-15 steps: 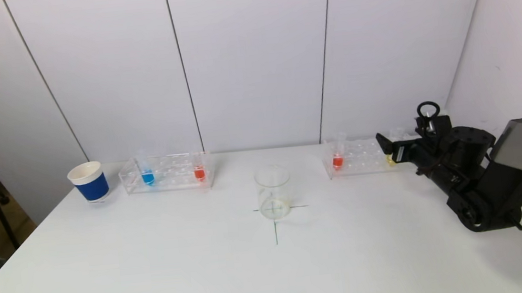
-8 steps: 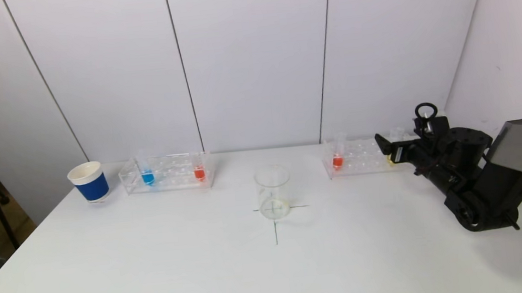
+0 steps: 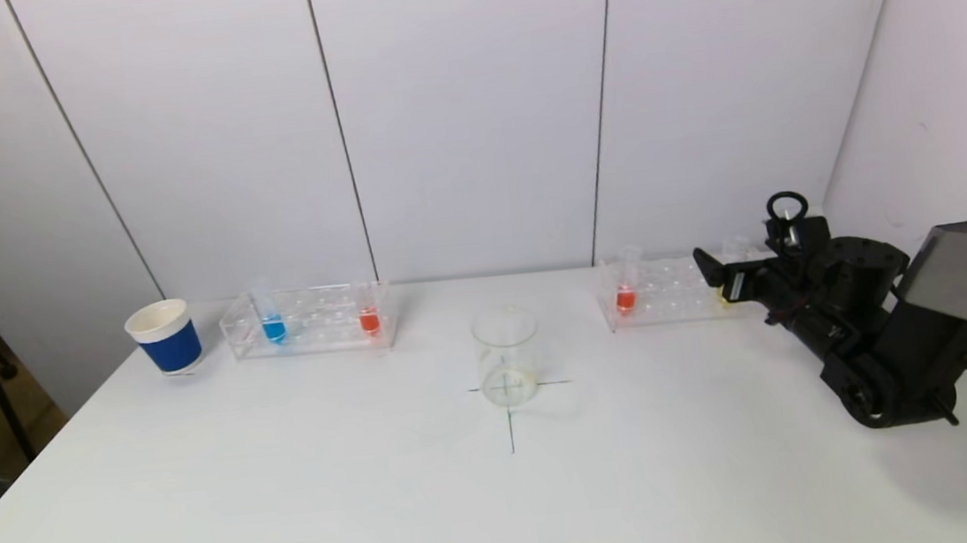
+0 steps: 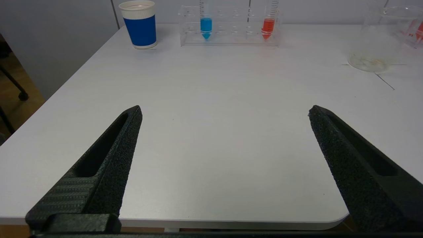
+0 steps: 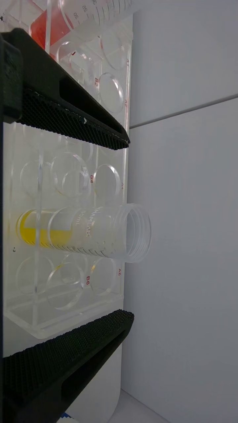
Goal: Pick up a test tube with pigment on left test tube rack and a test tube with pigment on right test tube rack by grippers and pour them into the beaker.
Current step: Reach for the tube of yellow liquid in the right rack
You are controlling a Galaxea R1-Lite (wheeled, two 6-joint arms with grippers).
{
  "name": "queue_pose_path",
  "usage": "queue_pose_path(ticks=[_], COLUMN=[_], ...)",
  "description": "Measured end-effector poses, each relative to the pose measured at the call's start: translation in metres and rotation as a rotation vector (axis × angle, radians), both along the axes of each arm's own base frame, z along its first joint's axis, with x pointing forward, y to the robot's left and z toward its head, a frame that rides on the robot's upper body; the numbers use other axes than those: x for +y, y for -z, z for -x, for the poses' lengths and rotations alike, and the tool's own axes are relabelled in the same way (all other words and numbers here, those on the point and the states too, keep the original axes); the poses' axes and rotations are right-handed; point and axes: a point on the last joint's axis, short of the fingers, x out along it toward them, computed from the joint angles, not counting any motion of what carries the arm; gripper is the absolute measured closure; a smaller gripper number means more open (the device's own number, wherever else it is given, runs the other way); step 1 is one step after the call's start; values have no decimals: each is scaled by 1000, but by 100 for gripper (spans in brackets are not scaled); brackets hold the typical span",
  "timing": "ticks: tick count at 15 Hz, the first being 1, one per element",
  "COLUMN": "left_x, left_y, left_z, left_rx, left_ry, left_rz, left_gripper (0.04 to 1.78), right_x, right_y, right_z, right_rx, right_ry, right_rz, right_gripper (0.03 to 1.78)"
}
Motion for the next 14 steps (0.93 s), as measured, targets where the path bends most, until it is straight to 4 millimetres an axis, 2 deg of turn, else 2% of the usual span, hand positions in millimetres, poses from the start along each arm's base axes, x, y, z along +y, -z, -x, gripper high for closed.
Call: queue_pose_path(ticks=[14], left_x=[0], left_y=[0], left_z=[0], left_rx=[0], left_ry=[0], left_rz=[0], left_gripper=[6], right_x=[0], right_y=[3], right_z=[-4], right_rx=[-3], right_ry=[7], right_rz=[0], right_gripper=[5])
